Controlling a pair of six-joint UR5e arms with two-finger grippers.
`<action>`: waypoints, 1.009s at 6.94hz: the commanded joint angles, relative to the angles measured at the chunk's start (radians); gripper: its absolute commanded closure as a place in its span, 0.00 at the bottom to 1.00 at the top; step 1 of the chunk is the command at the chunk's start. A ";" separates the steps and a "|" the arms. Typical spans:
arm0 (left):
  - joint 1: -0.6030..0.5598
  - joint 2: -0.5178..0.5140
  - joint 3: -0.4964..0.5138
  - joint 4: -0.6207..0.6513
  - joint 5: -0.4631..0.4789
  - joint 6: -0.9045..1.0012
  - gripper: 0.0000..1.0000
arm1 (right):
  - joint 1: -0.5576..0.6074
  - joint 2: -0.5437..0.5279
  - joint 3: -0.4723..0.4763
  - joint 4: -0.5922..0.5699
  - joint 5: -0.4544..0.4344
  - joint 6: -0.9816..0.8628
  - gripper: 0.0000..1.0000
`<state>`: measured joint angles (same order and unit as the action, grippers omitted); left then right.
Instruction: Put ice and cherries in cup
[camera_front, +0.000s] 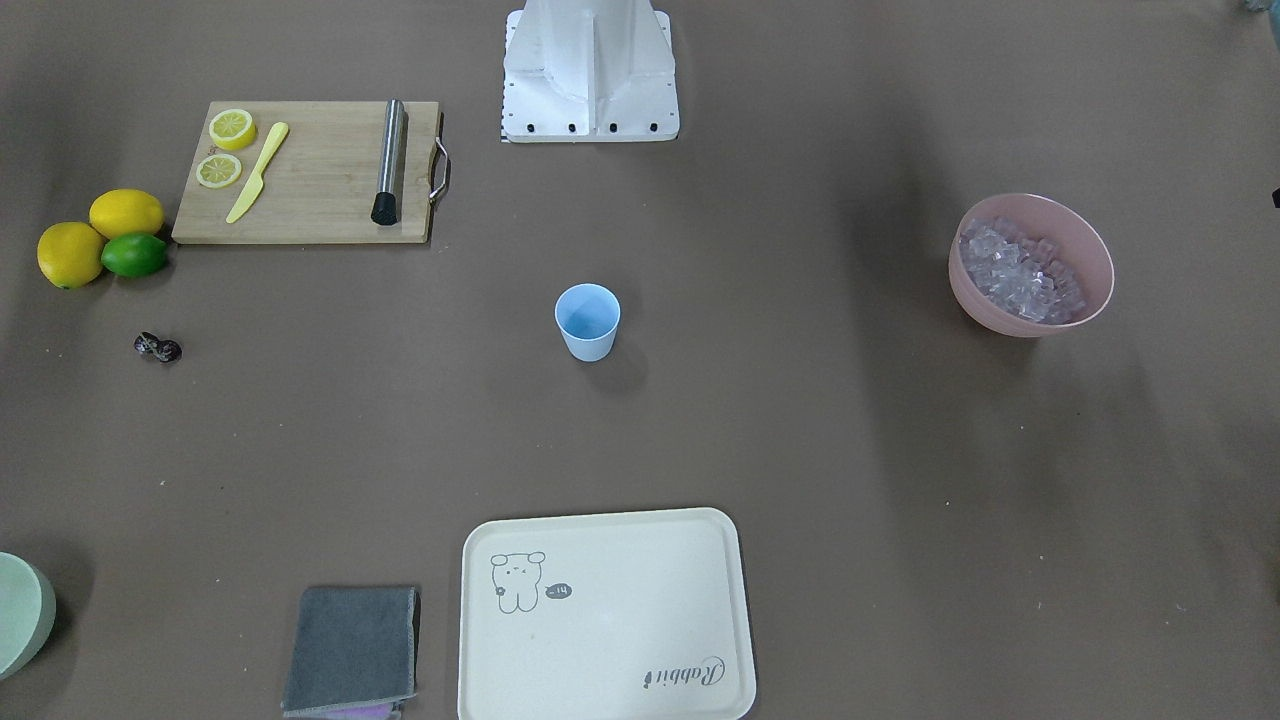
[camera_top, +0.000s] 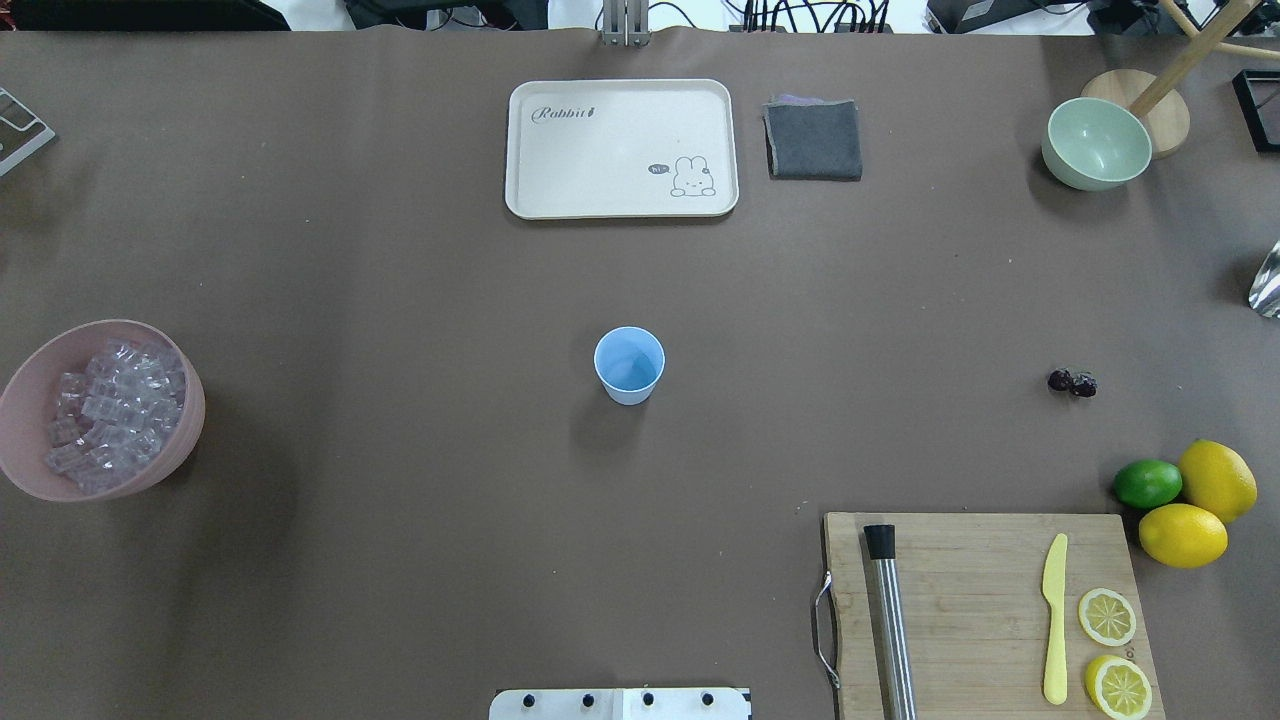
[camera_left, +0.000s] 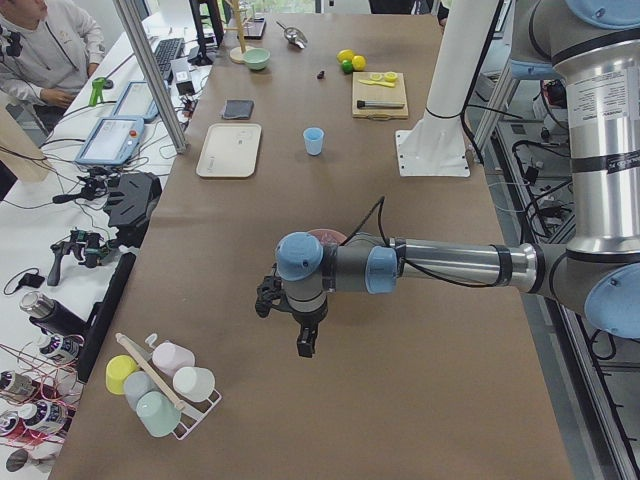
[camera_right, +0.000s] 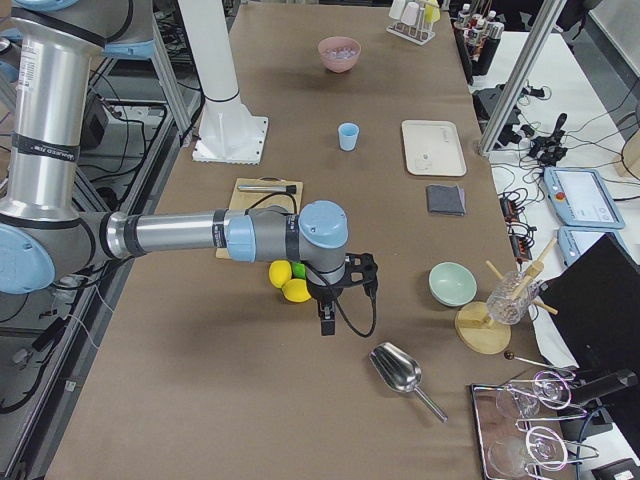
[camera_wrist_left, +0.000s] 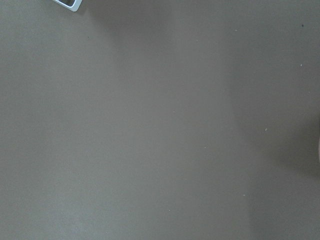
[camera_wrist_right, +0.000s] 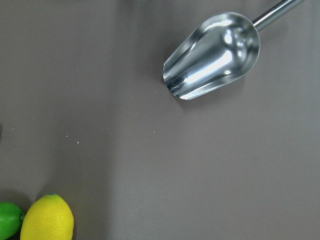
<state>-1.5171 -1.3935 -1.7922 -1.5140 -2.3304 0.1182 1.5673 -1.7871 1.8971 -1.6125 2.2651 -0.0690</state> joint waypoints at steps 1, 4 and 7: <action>-0.002 -0.018 -0.004 -0.002 -0.004 -0.002 0.01 | 0.043 -0.001 0.005 0.000 0.002 -0.011 0.00; -0.003 -0.093 -0.009 -0.024 -0.003 -0.003 0.01 | 0.045 -0.012 0.002 0.089 0.005 -0.008 0.00; -0.078 -0.156 0.002 -0.201 0.002 0.001 0.01 | 0.045 -0.005 -0.006 0.094 0.019 0.002 0.00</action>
<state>-1.5688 -1.5332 -1.7984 -1.5927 -2.3322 0.1175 1.6121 -1.7932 1.8922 -1.5251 2.2797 -0.0689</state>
